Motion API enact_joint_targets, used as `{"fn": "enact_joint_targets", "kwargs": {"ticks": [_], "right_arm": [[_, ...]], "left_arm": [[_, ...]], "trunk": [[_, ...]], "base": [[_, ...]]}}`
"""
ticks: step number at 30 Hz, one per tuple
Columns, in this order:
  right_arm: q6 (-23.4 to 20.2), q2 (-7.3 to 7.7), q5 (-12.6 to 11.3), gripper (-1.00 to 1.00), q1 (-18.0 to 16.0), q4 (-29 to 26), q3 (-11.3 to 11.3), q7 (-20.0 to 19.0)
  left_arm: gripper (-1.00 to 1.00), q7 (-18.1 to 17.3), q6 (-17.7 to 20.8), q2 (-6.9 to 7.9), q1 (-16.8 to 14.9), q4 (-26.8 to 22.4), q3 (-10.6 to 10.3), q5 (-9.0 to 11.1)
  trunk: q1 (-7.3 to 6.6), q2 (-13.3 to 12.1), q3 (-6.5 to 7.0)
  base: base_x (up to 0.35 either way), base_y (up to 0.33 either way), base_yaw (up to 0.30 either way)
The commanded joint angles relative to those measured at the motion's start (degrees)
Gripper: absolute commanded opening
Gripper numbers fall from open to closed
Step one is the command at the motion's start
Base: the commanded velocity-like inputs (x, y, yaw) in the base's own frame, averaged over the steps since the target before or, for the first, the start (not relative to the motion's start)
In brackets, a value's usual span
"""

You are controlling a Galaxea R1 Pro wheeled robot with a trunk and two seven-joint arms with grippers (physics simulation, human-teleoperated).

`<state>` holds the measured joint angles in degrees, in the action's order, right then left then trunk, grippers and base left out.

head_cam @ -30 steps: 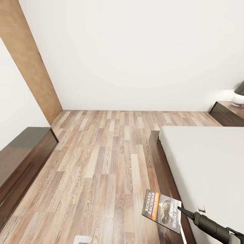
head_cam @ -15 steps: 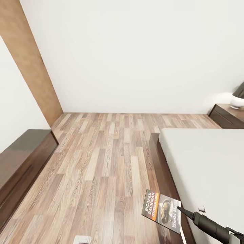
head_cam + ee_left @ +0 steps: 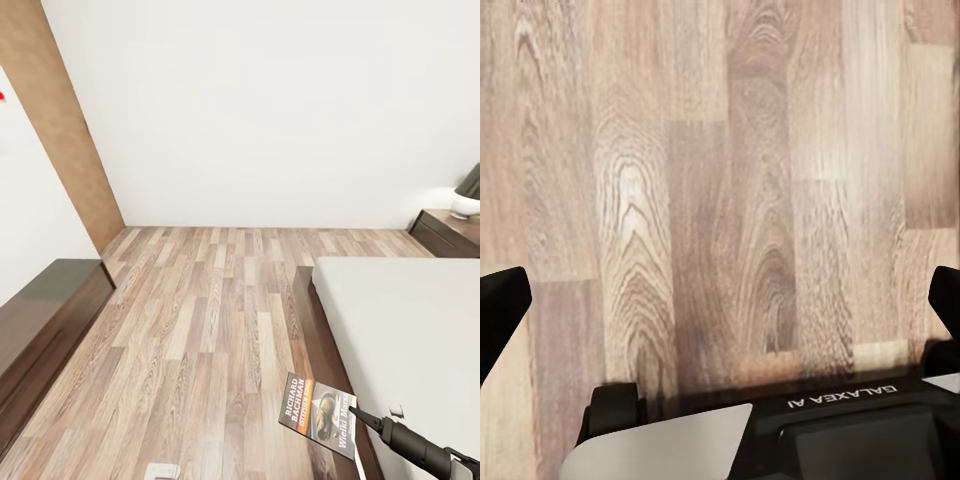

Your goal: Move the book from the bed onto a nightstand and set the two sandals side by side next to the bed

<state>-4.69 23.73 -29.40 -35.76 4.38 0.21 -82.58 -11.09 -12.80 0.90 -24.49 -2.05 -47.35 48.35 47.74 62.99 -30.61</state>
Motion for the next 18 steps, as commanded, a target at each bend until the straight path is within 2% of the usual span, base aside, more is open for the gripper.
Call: {"fn": "enact_joint_targets", "kwargs": {"ticks": [1,18], "right_arm": [[-0.49,0.01,-0.16,-1.00,-0.09,0.18,0.05,-0.27],[-0.49,0.01,-0.14,-1.00,-0.09,0.15,0.05,-0.25]], "left_arm": [[1.00,-0.25,-0.12,0.00,-0.03,0.03,-0.46,0.60],[1.00,-0.25,-0.12,-0.02,-0.03,0.03,-0.46,0.60]], "trunk": [[0.00,0.03,0.04],[0.00,0.03,1.64]], "base": [[0.000,0.000,0.000],[0.000,0.000,0.000]]}}
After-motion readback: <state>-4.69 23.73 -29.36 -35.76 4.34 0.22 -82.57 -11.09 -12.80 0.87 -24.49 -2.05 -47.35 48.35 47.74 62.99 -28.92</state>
